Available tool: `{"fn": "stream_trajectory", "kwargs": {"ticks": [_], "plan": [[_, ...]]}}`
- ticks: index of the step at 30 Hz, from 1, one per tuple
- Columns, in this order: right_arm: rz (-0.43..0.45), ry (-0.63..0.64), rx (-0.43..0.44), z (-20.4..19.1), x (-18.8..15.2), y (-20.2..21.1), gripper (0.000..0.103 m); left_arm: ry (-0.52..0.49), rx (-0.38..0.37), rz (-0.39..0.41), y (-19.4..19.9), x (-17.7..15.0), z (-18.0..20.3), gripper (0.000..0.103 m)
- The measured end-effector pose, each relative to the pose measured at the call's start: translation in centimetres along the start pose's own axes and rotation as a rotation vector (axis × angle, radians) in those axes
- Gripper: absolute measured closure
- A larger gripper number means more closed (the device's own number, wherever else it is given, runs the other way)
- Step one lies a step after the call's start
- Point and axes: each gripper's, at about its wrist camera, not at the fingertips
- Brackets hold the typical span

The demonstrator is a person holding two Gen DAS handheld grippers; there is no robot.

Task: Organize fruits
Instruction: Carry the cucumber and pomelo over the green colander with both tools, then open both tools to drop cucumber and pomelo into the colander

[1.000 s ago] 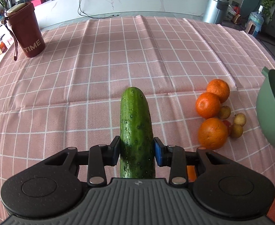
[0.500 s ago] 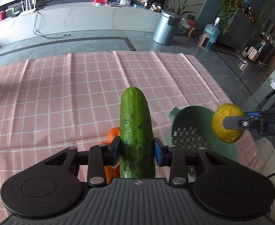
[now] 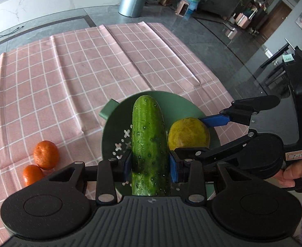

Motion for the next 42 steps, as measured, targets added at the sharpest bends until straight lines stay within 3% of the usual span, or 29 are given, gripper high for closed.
{"fn": "stream_trajectory", "kwargs": {"ticks": [5, 13, 21, 28, 29, 30, 33, 42], "plan": [[-0.025, 0.098, 0.005, -0.6, -1.2, -1.6, 0.041, -0.018, 0.018, -0.105, -2.6, 0.6, 0.6, 0.062], [-0.026, 0.224, -0.004, -2.7, -1.6, -3.1, 0.041, 0.017, 0.041, -0.173, -4.9, 0.9, -0.2, 0.062], [-0.037, 0.212, -0.003, -2.7, -1.4, -4.6, 0.041, 0.039, 0.059, -0.210, -6.0, 0.4, -0.9, 0.062], [-0.051, 0.189, 0.001, -2.6, -1.0, -4.8, 0.040, 0.019, 0.091, -0.212, -6.1, 0.5, -0.6, 0.060], [-0.060, 0.184, -0.002, -2.6, -0.9, -4.7, 0.039, 0.022, 0.087, -0.203, -6.0, 0.5, -0.6, 0.059], [-0.056, 0.185, -0.009, -2.6, -0.9, -4.6, 0.033, 0.027, 0.082, -0.190, -5.7, 0.5, -0.6, 0.053], [-0.024, 0.179, -0.042, -2.4, -0.9, -3.5, 0.020, 0.050, 0.065, -0.141, -4.7, 0.8, -0.6, 0.049], [0.007, 0.111, -0.124, -2.6, -0.3, 0.3, 0.018, 0.017, 0.060, -0.021, 0.8, 0.4, 1.3, 0.047]]}}
Point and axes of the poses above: each gripper's, at about its wrist camera, not at the fingertips, and y roughly against the way its jaws point, z to its right, x to its top, and after that the axes turned 10 degrees about -x, right-handed
